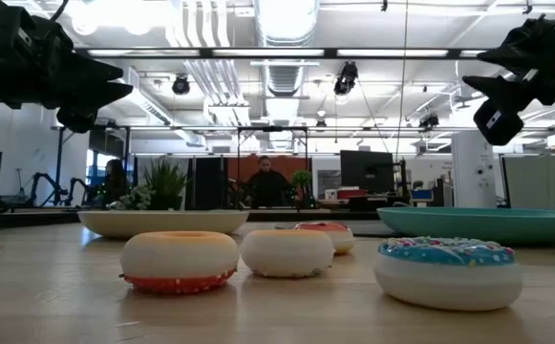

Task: Pick & Place donuts
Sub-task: Put the large purple donut on the green plate

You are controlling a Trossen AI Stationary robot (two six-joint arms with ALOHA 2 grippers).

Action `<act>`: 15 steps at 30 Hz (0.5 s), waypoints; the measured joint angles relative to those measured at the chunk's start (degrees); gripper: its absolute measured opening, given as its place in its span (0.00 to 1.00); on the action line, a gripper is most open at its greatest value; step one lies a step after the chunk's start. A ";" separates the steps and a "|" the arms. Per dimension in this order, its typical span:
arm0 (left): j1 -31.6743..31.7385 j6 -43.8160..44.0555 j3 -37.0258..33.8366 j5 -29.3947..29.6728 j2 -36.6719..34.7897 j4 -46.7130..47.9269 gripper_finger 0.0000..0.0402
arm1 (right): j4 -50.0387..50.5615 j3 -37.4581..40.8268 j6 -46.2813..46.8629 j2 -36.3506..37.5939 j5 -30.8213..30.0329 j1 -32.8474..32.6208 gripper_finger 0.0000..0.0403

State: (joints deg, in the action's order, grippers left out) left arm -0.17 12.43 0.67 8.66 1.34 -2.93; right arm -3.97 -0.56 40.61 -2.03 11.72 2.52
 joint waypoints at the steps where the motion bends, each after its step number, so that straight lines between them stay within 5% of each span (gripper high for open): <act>1: -0.01 0.00 0.00 0.00 0.00 -0.01 0.35 | -0.08 -0.02 4.02 0.00 0.07 0.00 0.31; 11: 0.00 0.00 0.00 -0.02 0.00 -0.01 0.35 | -10.28 -0.02 27.79 -0.06 -7.75 0.00 0.31; 15: -0.02 0.00 0.00 -0.01 -0.01 0.01 0.35 | -5.99 -0.24 32.04 -0.51 1.23 -0.22 0.31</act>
State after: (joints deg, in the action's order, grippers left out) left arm -0.19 12.43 0.67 8.65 1.33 -2.92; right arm -9.96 -0.80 72.65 -2.54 12.94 2.31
